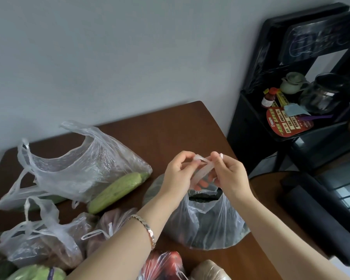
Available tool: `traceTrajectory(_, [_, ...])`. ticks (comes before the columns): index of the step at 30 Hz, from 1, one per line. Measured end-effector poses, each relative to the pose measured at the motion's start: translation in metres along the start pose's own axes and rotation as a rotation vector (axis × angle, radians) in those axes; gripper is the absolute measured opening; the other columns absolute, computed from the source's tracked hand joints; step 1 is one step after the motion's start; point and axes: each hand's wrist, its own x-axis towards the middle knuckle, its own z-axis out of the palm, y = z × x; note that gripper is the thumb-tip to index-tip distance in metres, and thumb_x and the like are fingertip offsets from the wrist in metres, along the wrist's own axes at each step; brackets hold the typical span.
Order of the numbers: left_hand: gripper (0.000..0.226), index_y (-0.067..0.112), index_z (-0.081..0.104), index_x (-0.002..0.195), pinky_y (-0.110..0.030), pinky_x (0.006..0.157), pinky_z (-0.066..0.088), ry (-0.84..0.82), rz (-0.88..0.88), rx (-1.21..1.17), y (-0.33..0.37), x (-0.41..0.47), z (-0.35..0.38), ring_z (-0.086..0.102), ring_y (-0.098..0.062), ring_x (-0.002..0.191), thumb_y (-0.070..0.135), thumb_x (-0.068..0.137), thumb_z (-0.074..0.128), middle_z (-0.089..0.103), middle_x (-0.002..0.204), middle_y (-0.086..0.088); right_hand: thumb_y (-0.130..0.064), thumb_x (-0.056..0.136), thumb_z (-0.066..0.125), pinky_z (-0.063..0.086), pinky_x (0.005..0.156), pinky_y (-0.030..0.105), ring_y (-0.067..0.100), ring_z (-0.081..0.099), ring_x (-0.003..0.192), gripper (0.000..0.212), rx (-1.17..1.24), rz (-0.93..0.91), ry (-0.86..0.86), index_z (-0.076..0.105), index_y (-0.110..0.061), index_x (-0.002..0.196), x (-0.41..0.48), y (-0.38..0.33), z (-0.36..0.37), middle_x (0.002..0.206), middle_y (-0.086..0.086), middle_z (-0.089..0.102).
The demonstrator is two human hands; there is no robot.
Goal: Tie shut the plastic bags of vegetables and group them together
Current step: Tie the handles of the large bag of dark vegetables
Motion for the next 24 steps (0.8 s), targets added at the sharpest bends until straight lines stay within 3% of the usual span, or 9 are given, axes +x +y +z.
traceTrajectory(2, [0.012, 0.014, 0.055, 0.088, -0.020, 0.057, 0.053, -0.022, 0.052, 0.062, -0.004, -0.007, -0.002, 0.059, -0.012, 0.057, 0.021, 0.095, 0.049, 0.066, 0.077, -0.002, -0.030, 0.092, 0.050, 0.036, 0.046, 0.022, 0.009, 0.041, 0.040, 0.035, 0.014, 0.026, 0.084, 0.066, -0.013, 0.066, 0.000, 0.006, -0.001, 0.043, -0.002, 0.047])
traceTrajectory(4, [0.018, 0.014, 0.050, 0.078, -0.013, 0.060, 0.043, -0.063, 0.123, 0.268, -0.011, -0.017, -0.003, 0.052, -0.009, 0.062, 0.023, 0.093, 0.049, 0.058, 0.072, -0.001, -0.029, 0.089, 0.058, 0.033, 0.049, 0.025, 0.012, 0.038, 0.045, 0.031, -0.077, 0.019, 0.104, 0.063, -0.016, 0.060, 0.001, 0.012, -0.002, 0.046, -0.002, 0.045])
traceTrajectory(7, [0.019, 0.014, 0.048, 0.072, -0.016, 0.057, 0.042, 0.015, 0.239, 0.432, -0.020, -0.024, -0.007, 0.052, -0.013, 0.063, 0.020, 0.087, 0.058, 0.053, 0.068, 0.003, -0.020, 0.079, 0.070, 0.037, 0.054, 0.018, 0.008, 0.046, 0.057, 0.004, -0.265, -0.027, 0.024, 0.066, -0.021, 0.080, -0.002, 0.011, 0.001, 0.062, -0.007, 0.053])
traceTrajectory(11, [0.027, 0.018, 0.046, 0.065, -0.008, 0.049, 0.040, 0.140, 0.253, 0.315, -0.018, -0.020, -0.019, 0.052, -0.001, 0.052, 0.010, 0.086, 0.061, 0.051, 0.063, 0.005, -0.014, 0.089, 0.055, 0.038, 0.054, 0.014, 0.008, 0.050, 0.057, 0.017, -0.437, -0.147, -0.192, 0.070, -0.018, 0.083, -0.017, 0.006, 0.004, 0.068, -0.005, 0.063])
traceTrajectory(15, [0.021, 0.013, 0.049, 0.069, -0.015, 0.053, 0.047, 0.186, 0.126, 0.228, -0.022, -0.017, -0.022, 0.055, -0.003, 0.052, 0.013, 0.085, 0.063, 0.057, 0.069, -0.003, 0.003, 0.085, 0.057, 0.053, 0.066, 0.022, 0.011, 0.066, 0.069, 0.026, -0.147, -0.129, -0.361, 0.066, -0.019, 0.096, -0.033, 0.007, -0.008, 0.080, -0.006, 0.072])
traceTrajectory(19, [0.015, 0.013, 0.055, 0.072, -0.037, 0.074, 0.054, 0.163, -0.083, 0.079, -0.027, -0.016, -0.016, 0.057, -0.013, 0.058, 0.016, 0.084, 0.064, 0.056, 0.058, -0.002, 0.009, 0.079, 0.063, 0.053, 0.067, 0.012, 0.001, 0.068, 0.070, 0.031, -0.042, -0.197, -0.291, 0.073, -0.020, 0.073, -0.038, 0.015, -0.012, 0.068, -0.014, 0.073])
traceTrajectory(21, [0.015, 0.013, 0.057, 0.072, -0.038, 0.073, 0.055, 0.161, -0.145, -0.001, -0.027, -0.017, -0.013, 0.056, -0.015, 0.057, 0.014, 0.084, 0.065, 0.056, 0.055, -0.001, 0.003, 0.078, 0.067, 0.052, 0.065, 0.012, 0.001, 0.067, 0.067, 0.028, -0.051, -0.196, -0.209, 0.072, -0.024, 0.071, -0.039, 0.017, -0.011, 0.066, -0.015, 0.072])
traceTrajectory(24, [0.015, 0.010, 0.057, 0.072, -0.029, 0.063, 0.053, 0.137, -0.169, -0.080, -0.025, -0.019, -0.011, 0.055, -0.013, 0.053, 0.008, 0.084, 0.065, 0.055, 0.054, -0.003, -0.010, 0.080, 0.068, 0.056, 0.068, 0.021, 0.012, 0.068, 0.070, 0.016, -0.059, -0.219, -0.097, 0.068, -0.025, 0.074, -0.039, 0.019, -0.008, 0.073, -0.002, 0.072])
